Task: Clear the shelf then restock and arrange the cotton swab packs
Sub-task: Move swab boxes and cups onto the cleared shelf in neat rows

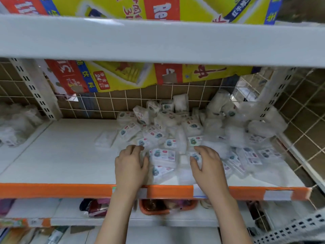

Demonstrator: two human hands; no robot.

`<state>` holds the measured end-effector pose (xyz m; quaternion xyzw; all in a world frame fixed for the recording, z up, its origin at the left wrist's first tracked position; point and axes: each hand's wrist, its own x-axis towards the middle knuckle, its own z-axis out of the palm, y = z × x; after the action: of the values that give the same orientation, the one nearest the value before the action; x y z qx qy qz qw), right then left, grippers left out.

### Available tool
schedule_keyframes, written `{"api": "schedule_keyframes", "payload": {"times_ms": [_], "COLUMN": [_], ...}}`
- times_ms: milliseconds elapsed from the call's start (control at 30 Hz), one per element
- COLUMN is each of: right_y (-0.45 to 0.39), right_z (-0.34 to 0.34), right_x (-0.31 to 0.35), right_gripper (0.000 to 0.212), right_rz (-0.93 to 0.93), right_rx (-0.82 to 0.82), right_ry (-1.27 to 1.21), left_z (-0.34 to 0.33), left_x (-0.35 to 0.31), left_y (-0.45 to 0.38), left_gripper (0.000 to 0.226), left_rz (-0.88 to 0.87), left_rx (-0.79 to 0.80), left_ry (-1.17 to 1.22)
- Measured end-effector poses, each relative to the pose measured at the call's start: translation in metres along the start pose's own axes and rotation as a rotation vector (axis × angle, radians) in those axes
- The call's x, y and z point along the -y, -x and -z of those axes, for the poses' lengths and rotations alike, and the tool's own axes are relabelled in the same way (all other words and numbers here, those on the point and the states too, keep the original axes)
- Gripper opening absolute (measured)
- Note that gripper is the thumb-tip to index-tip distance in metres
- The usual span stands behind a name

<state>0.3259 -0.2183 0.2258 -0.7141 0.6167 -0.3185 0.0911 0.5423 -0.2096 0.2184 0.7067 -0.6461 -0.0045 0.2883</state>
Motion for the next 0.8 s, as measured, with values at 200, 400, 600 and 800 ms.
{"api": "schedule_keyframes", "payload": {"times_ms": [200,400,600,800], "right_y": [0.001,-0.001,-0.006,-0.012], "right_z": [0.0,0.001,0.012,0.035], "right_x": [-0.009,0.0,-0.004,-0.022], "right_gripper": [0.033,0.034,0.035,0.039], "right_rz": [-0.019,-0.012,0.007,0.017], "right_rx": [0.011,-0.01,-0.025,-0.089], "right_ry": [-0.053,-0.044,-0.024,-0.035], "left_z": [0.0,-0.004,-0.014,-0.022], "left_x": [-0.005,-0.008,-0.014,-0.034], "left_y": [-0.002,-0.014,-0.017,-0.022], "left_gripper": [0.048,0.039,0.039,0.039], "left_rz": [0.019,-0.015,-0.022,-0.037], "left_rx": [-0.022,-0.033,-0.041,-0.056], "left_ry": [0.037,0.077,0.114,0.153]}}
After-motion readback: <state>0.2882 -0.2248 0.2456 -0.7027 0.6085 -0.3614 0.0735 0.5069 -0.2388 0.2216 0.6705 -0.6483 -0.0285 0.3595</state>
